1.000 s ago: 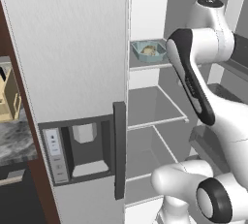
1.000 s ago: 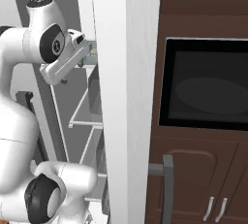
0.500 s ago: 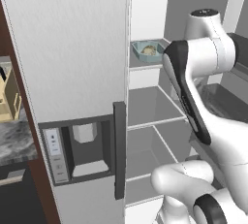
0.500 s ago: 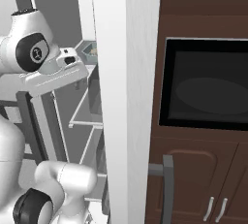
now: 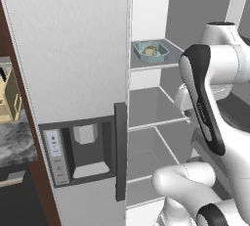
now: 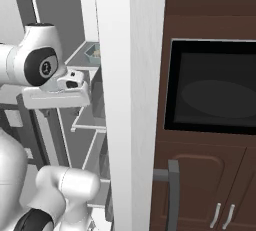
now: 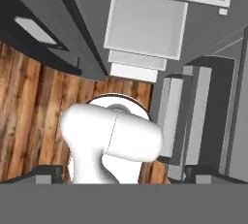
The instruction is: Place two dumplings into each of the tupperware containers and then place the containers in the fridge.
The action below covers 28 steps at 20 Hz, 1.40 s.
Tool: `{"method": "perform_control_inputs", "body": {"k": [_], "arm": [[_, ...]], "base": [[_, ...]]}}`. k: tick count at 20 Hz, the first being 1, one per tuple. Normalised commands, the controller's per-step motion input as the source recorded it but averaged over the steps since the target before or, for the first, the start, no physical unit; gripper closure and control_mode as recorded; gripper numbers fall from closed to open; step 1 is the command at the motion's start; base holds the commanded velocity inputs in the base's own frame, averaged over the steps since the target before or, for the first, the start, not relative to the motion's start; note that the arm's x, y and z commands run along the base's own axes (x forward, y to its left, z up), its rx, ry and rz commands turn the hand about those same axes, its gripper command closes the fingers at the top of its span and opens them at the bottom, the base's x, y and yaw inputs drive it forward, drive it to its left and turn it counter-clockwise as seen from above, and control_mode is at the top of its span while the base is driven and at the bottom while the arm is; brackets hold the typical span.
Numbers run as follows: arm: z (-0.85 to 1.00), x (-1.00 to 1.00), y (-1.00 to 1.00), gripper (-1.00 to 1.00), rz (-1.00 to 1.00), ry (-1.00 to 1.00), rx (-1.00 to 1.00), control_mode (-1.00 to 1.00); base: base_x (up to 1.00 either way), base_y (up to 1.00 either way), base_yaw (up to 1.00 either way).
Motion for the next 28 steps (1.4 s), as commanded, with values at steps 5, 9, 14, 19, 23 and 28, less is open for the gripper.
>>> {"method": "perform_control_inputs", "body": {"k": [5, 9, 14, 19, 23, 28], "arm": [[-0.52, -0.1, -0.02, -1.0, -0.12, -0.11, 0.02, -1.0], [-0.21, -0.02, 0.0, -1.0, -0.17, 0.0, 0.05, -1.0], [-0.16, -0.02, 0.01, -1.0, -0.16, 0.0, 0.0, -1.0], [0.0, 0.0, 0.0, -1.0, -0.03, 0.0, 0.0, -1.0], [0.0, 0.0, 0.0, -1.0, 0.0, 0.0, 0.0, 1.0], [0.0, 0.0, 0.0, -1.0, 0.0, 0.0, 0.0, 1.0]], "base": [[0.0, 0.0, 0.0], [0.0, 0.0, 0.0], [0.0, 0.0, 0.0], [0.0, 0.0, 0.0], [-0.08, 0.0, 0.0], [-0.99, 0.2, 0.15]]}}
